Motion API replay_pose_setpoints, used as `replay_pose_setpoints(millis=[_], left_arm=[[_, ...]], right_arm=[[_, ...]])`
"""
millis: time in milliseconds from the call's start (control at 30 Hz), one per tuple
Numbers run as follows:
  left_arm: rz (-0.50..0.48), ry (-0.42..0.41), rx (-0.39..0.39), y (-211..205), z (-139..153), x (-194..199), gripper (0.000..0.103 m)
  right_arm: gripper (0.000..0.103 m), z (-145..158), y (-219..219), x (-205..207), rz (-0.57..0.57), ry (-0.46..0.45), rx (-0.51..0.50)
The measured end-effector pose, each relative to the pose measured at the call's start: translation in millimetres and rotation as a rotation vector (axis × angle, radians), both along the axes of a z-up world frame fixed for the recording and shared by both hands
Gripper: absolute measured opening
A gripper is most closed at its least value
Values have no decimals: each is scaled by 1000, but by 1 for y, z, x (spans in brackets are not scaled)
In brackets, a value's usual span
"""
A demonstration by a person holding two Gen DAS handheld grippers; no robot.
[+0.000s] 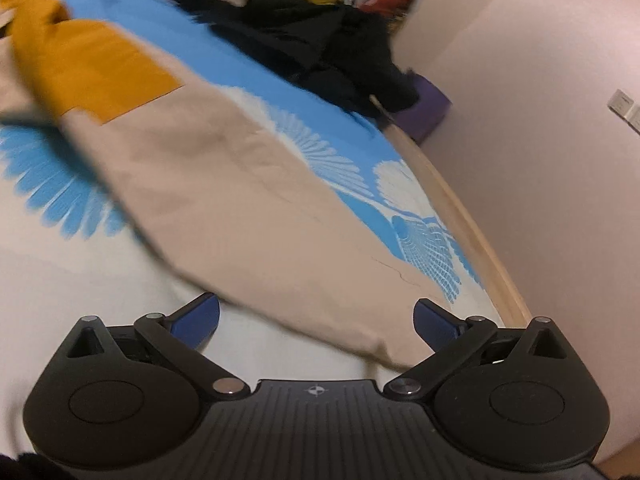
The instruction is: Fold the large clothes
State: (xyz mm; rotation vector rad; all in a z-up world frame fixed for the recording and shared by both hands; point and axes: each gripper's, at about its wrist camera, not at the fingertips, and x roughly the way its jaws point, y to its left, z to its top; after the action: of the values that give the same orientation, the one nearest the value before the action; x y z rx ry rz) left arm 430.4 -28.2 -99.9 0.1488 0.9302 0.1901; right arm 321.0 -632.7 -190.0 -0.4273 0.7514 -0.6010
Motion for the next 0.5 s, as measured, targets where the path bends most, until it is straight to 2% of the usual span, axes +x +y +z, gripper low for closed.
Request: replay_pose_setpoints(millis=[33, 67, 167, 300, 400, 500], left_arm=[[-10, -5, 2, -2, 0, 0, 103], [-24, -9, 4, -4, 0, 0, 103], [-69, -12, 3, -7, 0, 1, 103], [-95, 31, -35, -7, -3, 3, 103], [-101, 59, -75, -6, -2, 3, 103], [-94, 59, -125, -2, 5, 1, 103]], right_arm=[[59, 0, 2, 11, 18, 18, 16], [0, 1, 5, 23, 48, 68, 45], [0, 11, 25, 56, 88, 271, 95], [0, 65, 48, 61, 129, 389, 303], [0, 118, 86, 53, 257, 412, 402], [0, 169, 124, 57, 369, 349, 530]])
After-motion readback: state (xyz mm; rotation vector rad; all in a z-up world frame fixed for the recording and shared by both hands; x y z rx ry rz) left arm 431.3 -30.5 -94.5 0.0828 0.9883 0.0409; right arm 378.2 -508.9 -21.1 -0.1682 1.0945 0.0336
